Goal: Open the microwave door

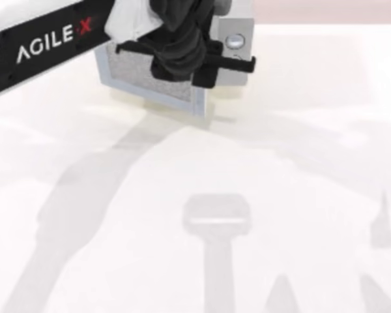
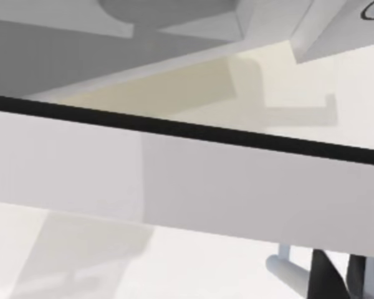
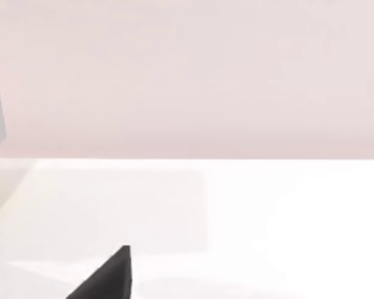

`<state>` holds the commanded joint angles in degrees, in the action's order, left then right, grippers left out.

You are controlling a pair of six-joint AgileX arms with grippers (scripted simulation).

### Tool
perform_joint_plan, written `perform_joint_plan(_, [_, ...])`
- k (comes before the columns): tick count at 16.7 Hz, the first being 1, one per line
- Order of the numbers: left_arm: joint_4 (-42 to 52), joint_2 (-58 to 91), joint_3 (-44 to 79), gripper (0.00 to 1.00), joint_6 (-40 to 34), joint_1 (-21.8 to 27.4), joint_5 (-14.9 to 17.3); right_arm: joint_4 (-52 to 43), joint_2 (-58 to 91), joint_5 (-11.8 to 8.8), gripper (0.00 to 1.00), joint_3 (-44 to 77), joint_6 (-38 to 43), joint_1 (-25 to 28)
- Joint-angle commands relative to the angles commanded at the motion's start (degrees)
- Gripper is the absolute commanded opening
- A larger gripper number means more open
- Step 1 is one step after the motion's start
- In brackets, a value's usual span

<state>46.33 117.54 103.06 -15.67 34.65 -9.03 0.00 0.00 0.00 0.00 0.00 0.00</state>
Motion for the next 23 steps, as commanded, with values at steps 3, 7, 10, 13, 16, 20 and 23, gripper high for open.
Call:
perform_joint_plan(3, [0.0,0.0,0.0,0.0,0.0,0.0,0.0,0.0,0.0,0.0,1.0,0.0,0.0,0.0])
perform_joint_plan(7, [0.0,0.0,0.0,0.0,0.0,0.0,0.0,0.0,0.0,0.0,1.0,0.0,0.0,0.0])
perform_joint_plan(10, [0.0,0.0,0.0,0.0,0.0,0.0,0.0,0.0,0.0,0.0,1.0,0.0,0.0,0.0])
perform_joint_plan(13, [-0.24,-0.26,-0.86,0.0,0.44,0.19,0.66,0.0,0.0,0.0,1.0,0.0,0.0,0.0])
perform_joint_plan(16, [-1.76,-2.75,-3.88,0.0,3.25,-0.57,1.99,0.0,0.0,0.0,1.0,0.0,0.0,0.0])
perform_joint_plan(20, [-3.16,-5.06,-7.37,0.0,6.52,-1.36,3.64,0.0,0.0,0.0,1.0,0.0,0.0,0.0])
perform_joint_plan(23, [-3.17,-5.08,-7.43,0.0,6.56,-1.37,3.66,0.0,0.0,0.0,1.0,0.0,0.0,0.0])
